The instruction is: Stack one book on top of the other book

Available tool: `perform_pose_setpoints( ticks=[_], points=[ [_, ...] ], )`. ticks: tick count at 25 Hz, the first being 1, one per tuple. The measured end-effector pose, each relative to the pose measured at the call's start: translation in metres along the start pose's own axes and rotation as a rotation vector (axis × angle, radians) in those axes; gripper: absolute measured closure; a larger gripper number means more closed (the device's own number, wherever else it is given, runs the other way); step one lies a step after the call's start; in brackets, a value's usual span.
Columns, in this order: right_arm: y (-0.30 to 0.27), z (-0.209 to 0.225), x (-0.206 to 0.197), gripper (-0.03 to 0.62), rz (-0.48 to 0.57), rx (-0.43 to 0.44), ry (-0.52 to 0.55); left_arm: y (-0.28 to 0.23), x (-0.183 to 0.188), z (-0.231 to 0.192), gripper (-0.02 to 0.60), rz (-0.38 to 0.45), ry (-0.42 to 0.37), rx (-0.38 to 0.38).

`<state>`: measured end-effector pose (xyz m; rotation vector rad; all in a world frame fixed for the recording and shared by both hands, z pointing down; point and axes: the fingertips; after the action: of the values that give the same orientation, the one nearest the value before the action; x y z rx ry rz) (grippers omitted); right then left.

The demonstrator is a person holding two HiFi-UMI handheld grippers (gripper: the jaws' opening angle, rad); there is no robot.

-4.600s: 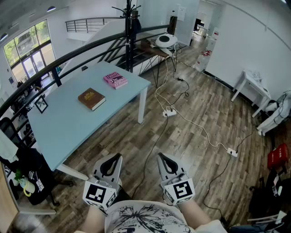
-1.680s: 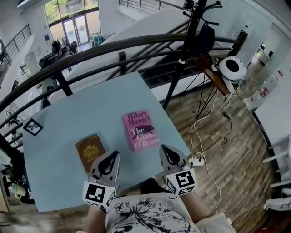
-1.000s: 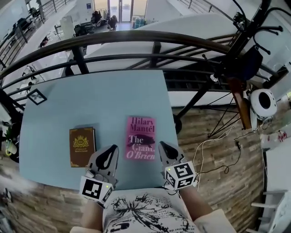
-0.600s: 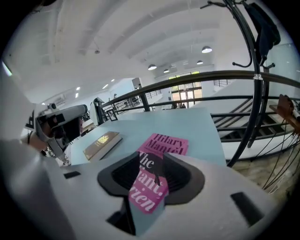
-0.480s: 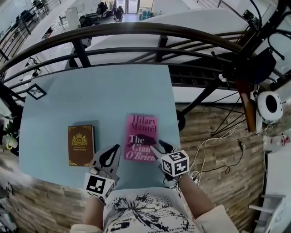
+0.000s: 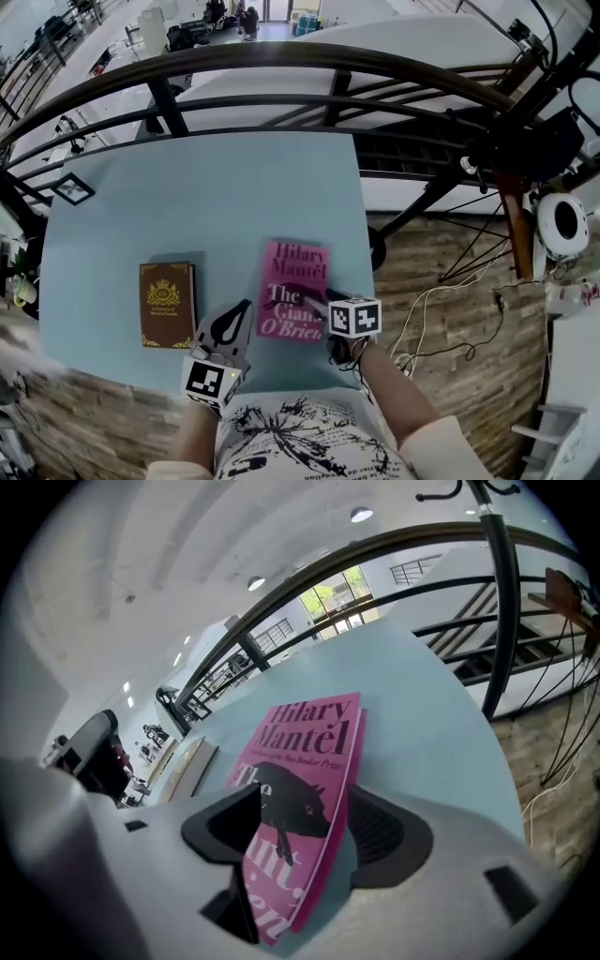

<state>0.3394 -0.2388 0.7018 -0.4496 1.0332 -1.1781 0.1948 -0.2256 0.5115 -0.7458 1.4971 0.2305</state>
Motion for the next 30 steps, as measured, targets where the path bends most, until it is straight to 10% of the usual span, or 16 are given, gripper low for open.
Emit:
perform_pose_setpoints(
  ticks=[9, 19, 23, 30],
  points=[
    [-0.016, 0.003, -0.006, 0.351, -0.053, -0.011, -0.030, -0.015, -0.020, 0.001, 0.568, -0.059, 0.090, -0.047],
    [-0.014, 0.004, -0.006, 0.358, -0.031, 0.000, -0.016, -0.048, -0.089, -0.002, 0.561, -0.419, 0.119, -0.070],
    [-0.015, 0.004, -0.005, 0.358, -0.039, 0.006, -0.013, -0.066, -0.118, -0.002, 0.412, -0.531, 0.175, -0.099],
    [-0.014, 0.003, -0.003, 0.356, -0.031, 0.006, -0.003, -0.090, -0.153, -0.008, 0.339, -0.657, 0.318, -0.110]
  ],
)
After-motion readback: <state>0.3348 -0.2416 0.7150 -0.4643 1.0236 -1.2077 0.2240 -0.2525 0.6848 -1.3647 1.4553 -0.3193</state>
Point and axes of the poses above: the fingertips, and each gripper's own axes: y backward along the fingers, z to its right, x out of its top, and after that the axes turned 5 degrees about -z, right-handed
